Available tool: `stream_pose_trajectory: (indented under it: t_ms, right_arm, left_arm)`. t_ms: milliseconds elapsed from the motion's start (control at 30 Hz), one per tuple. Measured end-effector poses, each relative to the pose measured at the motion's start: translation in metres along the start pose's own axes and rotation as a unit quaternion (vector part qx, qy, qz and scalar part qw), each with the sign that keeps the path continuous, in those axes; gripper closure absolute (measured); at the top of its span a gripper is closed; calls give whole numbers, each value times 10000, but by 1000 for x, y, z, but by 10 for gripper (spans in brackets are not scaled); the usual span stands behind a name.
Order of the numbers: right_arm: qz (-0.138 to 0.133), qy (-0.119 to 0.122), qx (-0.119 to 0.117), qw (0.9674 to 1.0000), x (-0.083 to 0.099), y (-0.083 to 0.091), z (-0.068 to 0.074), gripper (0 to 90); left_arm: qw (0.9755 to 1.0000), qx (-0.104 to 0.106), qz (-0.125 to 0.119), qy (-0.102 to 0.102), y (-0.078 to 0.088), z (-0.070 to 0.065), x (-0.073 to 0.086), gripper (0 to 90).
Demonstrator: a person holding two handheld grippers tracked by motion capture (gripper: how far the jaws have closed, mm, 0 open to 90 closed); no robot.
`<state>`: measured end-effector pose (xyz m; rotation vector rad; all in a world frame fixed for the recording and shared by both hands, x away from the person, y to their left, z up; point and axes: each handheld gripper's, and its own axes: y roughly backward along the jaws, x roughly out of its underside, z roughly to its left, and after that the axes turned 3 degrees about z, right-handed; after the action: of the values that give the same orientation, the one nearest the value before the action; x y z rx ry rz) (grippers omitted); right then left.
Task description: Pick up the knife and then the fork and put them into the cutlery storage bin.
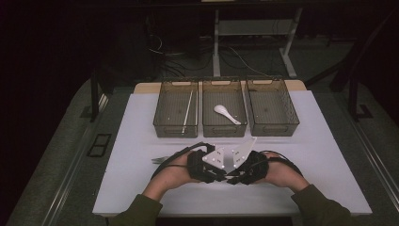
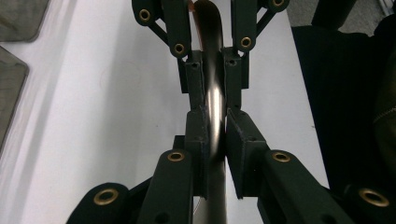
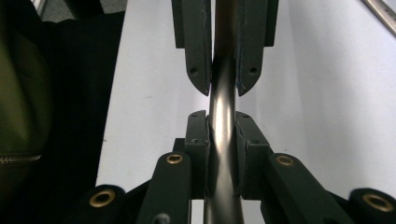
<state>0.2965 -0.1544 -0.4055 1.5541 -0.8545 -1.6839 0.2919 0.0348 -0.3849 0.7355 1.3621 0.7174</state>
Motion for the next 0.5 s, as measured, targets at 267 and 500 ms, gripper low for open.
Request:
stream_pose_trajectory:
  t_ms: [267, 500]
  right_arm:
    - [-86, -119, 228, 9996, 10, 10, -10, 777]
    - [-298, -679, 626, 9953, 33, 36, -27, 777]
  left_arm:
    - [9935, -521, -788, 638, 33, 2, 20, 532]
    - [9730, -812, -1612, 1439, 67, -4, 51, 409]
